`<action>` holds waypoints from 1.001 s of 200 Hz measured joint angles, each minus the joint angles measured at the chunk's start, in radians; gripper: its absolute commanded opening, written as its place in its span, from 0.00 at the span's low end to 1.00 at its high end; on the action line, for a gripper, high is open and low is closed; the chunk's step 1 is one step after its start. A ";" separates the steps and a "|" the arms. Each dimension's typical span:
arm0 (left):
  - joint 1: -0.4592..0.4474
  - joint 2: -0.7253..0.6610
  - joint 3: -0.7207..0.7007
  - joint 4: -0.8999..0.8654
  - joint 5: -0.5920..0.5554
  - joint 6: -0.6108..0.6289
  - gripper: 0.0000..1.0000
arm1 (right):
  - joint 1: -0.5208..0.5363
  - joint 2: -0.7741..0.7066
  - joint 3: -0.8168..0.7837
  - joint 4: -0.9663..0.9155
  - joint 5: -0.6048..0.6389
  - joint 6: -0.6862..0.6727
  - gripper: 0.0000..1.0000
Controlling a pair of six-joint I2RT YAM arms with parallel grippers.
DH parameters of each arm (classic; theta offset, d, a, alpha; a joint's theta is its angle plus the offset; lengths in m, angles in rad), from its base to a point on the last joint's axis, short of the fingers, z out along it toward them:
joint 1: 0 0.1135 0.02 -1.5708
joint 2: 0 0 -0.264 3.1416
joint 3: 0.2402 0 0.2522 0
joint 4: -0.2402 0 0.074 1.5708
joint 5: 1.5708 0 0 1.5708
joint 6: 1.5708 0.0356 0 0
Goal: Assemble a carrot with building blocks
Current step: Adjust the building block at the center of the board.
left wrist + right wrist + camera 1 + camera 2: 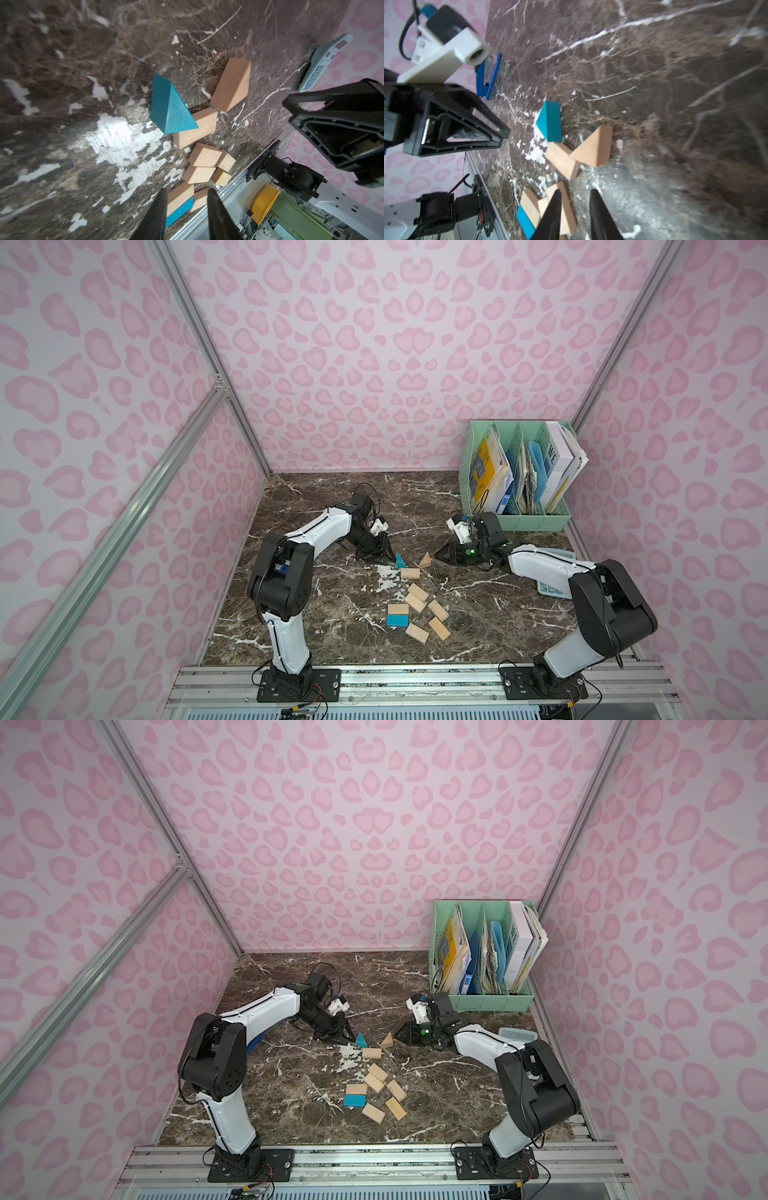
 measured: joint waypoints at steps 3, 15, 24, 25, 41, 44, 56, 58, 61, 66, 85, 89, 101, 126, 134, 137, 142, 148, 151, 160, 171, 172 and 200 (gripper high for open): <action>0.005 0.002 0.003 -0.001 0.000 0.001 0.33 | -0.004 0.009 0.005 -0.002 -0.001 0.000 0.25; 0.019 0.006 0.011 -0.003 0.000 0.003 0.33 | -0.012 0.045 0.024 -0.007 -0.002 0.000 0.25; 0.025 0.006 0.012 -0.004 0.000 0.003 0.33 | -0.013 0.072 0.036 -0.009 -0.008 0.000 0.25; 0.025 0.006 0.012 -0.004 0.000 0.003 0.33 | -0.013 0.074 0.037 -0.009 -0.008 0.000 0.24; 0.029 0.005 0.011 -0.011 0.000 0.007 0.33 | -0.013 0.115 0.045 -0.008 -0.015 0.000 0.24; 0.030 0.004 0.010 -0.010 0.000 0.007 0.33 | -0.013 0.121 0.045 -0.009 -0.016 0.000 0.24; 0.032 -0.007 -0.002 -0.011 0.000 0.011 0.33 | -0.015 0.139 0.045 -0.008 -0.018 0.000 0.24; 0.032 -0.008 -0.004 -0.010 0.000 0.011 0.33 | -0.015 0.142 0.045 -0.008 -0.018 0.000 0.24; 0.032 -0.013 -0.008 -0.011 0.000 0.011 0.33 | -0.015 0.145 0.046 -0.007 -0.019 0.000 0.24; 0.033 -0.020 -0.016 -0.011 -0.001 0.013 0.33 | -0.015 0.151 0.046 -0.005 -0.019 0.000 0.24; 0.036 -0.035 -0.041 -0.010 -0.005 0.014 0.33 | -0.017 0.175 0.051 0.013 -0.024 0.008 0.23; 0.036 -0.036 -0.047 -0.011 -0.006 0.014 0.33 | -0.017 0.182 0.052 0.018 -0.026 0.015 0.23; 0.036 -0.039 -0.057 -0.011 -0.008 0.014 0.32 | -0.017 0.195 0.053 0.032 -0.030 0.017 0.23; 0.037 -0.039 -0.067 -0.011 -0.011 0.014 0.32 | -0.017 0.217 0.053 0.052 -0.035 0.026 0.23; 0.037 -0.040 -0.068 -0.011 -0.012 0.015 0.32 | -0.016 0.223 0.055 0.058 -0.035 0.027 0.23; 0.037 -0.040 -0.068 -0.011 -0.012 0.015 0.32 | -0.015 0.225 0.055 0.059 -0.035 0.028 0.23; 0.037 -0.040 -0.068 -0.011 -0.013 0.015 0.32 | -0.014 0.228 0.056 0.060 -0.036 0.033 0.23; 0.038 -0.041 -0.068 -0.011 -0.014 0.017 0.32 | -0.013 0.231 0.056 0.063 -0.036 0.035 0.23; 0.038 -0.041 -0.068 -0.011 -0.014 0.018 0.32 | -0.011 0.232 0.056 0.065 -0.037 0.036 0.23; 0.038 -0.041 -0.068 -0.011 -0.015 0.018 0.32 | -0.008 0.234 0.056 0.066 -0.037 0.037 0.23; 0.038 -0.041 -0.068 -0.011 -0.016 0.018 0.32 | -0.002 0.234 0.056 0.068 -0.038 0.037 0.23; 0.038 -0.041 -0.068 -0.011 -0.016 0.018 0.32 | -0.002 0.235 0.056 0.069 -0.037 0.037 0.23; 0.039 -0.041 -0.068 -0.011 -0.018 0.018 0.31 | 0.015 0.236 0.060 0.072 -0.037 0.039 0.22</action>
